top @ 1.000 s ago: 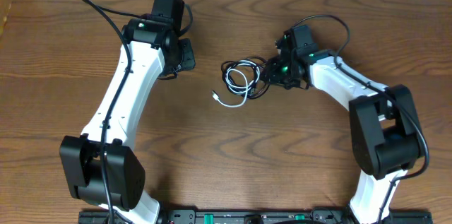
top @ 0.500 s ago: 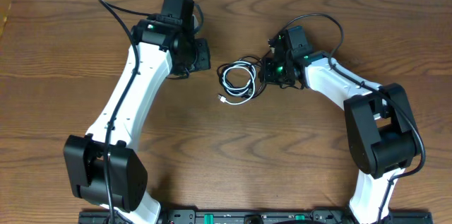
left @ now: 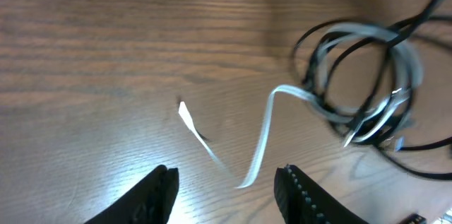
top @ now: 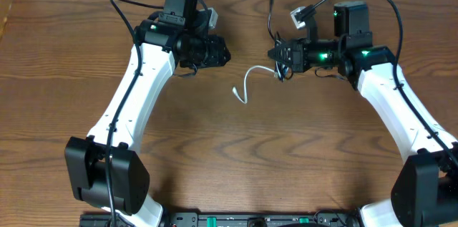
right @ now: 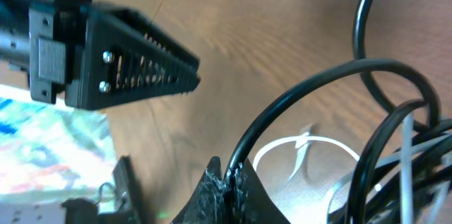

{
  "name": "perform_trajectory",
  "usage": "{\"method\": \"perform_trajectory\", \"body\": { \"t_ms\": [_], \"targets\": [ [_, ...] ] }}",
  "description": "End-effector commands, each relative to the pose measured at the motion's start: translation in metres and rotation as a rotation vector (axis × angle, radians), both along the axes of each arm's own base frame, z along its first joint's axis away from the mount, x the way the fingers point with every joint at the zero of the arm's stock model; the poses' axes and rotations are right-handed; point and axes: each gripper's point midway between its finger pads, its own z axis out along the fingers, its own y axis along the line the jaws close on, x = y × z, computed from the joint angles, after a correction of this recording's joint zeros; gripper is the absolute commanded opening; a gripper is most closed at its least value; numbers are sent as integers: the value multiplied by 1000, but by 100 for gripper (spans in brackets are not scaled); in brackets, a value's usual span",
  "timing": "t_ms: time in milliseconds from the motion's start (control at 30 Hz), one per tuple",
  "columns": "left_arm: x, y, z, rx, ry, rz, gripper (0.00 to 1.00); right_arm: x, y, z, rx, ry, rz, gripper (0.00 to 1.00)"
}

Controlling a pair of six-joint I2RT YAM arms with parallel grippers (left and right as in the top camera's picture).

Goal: Untangle cables

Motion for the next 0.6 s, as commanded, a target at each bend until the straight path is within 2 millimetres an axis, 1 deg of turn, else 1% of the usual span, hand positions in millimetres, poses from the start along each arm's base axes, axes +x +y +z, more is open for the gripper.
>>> {"method": "perform_trajectory", "body": {
  "t_ms": [0, 100, 200, 267, 433, 567],
  "targets": [
    [-3, -12, 14, -66, -32, -58, 51, -8, 6, 6, 57, 52, 33, 1],
    [-4, -25, 19, -138, -20, -72, 52, -8, 7, 13, 97, 84, 30, 1],
    [-1, -33, 13, -167, 29, -14, 53, -7, 8, 19, 130, 94, 33, 1],
    [1, -40, 4, -176, 61, 0, 55, -7, 7, 21, 132, 91, 29, 1],
    [2, -50, -17, -175, 130, 22, 56, -4, 2, 22, 140, 111, 8, 1],
    [-1, -59, -34, -204, 190, -1, 57, -4, -2, 25, 162, 125, 13, 1]
  ]
}}
